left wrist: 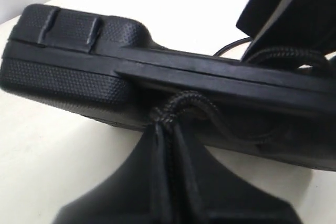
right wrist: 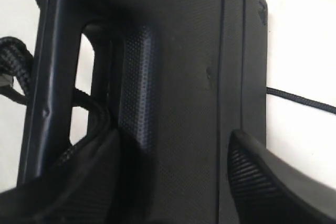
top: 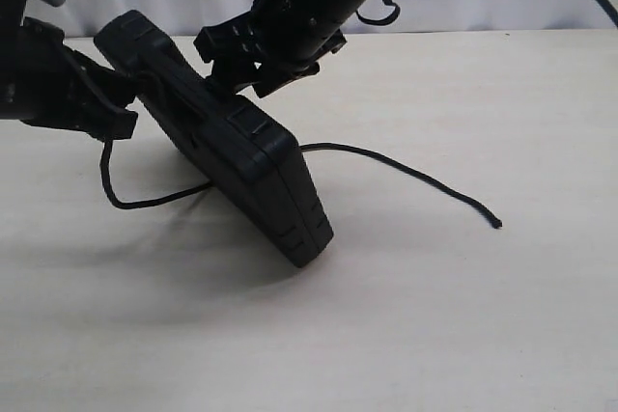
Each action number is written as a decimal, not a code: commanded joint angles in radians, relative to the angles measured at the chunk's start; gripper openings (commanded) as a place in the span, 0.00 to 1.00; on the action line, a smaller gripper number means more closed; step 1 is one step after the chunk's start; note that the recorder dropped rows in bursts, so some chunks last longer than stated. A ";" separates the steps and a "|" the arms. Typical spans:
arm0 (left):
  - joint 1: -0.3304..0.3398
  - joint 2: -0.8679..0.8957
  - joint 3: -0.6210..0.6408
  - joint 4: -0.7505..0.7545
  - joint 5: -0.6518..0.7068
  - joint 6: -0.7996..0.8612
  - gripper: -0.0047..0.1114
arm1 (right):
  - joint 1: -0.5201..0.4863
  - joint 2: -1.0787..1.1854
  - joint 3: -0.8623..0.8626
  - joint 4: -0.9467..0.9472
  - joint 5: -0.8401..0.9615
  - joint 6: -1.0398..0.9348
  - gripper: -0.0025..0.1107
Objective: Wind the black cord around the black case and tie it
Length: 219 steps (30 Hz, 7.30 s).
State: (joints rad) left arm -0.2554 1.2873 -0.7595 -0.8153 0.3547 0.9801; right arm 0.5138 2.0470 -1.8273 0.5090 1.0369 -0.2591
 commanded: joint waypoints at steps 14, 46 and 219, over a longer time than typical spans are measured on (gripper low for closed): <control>-0.002 0.066 0.050 -0.046 -0.055 0.007 0.04 | 0.001 -0.061 0.001 0.000 0.044 -0.014 0.53; -0.002 0.068 0.049 -0.061 -0.056 0.012 0.04 | 0.001 -0.188 0.161 0.230 -0.025 -0.355 0.53; -0.017 0.343 -0.014 -0.371 0.120 1.159 0.04 | -0.348 0.137 0.379 0.920 0.023 -0.470 0.06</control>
State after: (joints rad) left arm -0.2554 1.6329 -0.7624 -1.2100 0.4625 2.1116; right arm 0.1240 2.1955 -1.4429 1.3509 1.0792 -0.7008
